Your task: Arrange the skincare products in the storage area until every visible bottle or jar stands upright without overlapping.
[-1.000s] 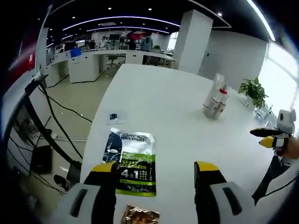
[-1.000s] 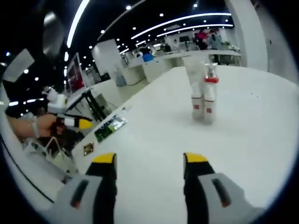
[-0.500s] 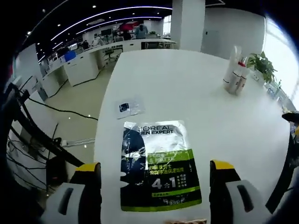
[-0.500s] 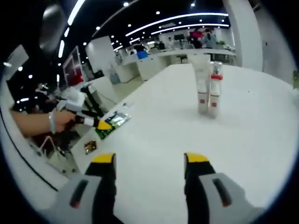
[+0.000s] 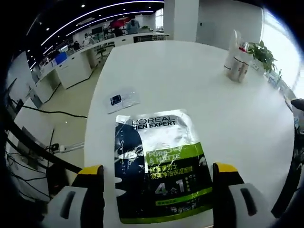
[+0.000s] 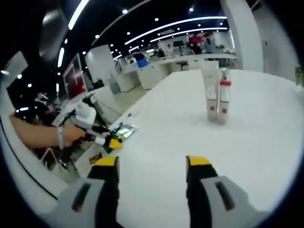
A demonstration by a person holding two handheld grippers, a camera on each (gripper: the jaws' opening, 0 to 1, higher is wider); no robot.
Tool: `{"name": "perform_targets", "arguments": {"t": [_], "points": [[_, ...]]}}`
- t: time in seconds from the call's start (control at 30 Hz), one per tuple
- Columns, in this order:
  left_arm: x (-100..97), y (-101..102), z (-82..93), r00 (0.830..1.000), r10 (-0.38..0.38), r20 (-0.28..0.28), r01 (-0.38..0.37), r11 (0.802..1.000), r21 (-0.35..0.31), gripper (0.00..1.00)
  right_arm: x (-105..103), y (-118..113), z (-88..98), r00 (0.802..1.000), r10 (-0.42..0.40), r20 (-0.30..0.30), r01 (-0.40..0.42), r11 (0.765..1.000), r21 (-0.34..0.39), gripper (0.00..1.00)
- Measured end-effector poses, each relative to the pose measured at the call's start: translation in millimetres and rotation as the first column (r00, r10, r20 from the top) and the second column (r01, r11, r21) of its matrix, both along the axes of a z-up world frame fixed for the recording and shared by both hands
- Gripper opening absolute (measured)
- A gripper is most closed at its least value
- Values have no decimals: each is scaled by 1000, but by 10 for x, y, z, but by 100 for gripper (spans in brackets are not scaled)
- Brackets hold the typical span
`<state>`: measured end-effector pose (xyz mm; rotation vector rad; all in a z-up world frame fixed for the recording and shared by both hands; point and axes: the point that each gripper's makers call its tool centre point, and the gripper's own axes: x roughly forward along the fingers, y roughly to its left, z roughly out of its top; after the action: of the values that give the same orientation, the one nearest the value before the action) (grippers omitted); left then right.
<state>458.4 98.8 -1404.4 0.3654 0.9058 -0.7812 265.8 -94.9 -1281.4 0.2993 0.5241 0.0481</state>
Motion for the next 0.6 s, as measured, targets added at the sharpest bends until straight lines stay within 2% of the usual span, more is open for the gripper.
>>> {"name": "perform_targets", "arguments": {"t": [0.07,0.2,0.3,0.6], "points": [[-22,-22,32,1000,-11,11,11,1000,-16,79,-15,14,-33,1000,-1,-9,1,1000,-1,54],[-28,-20,41,1000,-1,15,2,1000,-20,77,-45,39,-78,1000,2,-20,-2,1000,-5,52],[-26,2,94,1000,-7,22,8,1000,-16,63,-65,44,-106,1000,-1,-23,1,1000,-2,51],[-15,16,68,1000,-4,18,5,999,-48,58,-95,92,-145,1000,0,-29,0,1000,4,50]]}}
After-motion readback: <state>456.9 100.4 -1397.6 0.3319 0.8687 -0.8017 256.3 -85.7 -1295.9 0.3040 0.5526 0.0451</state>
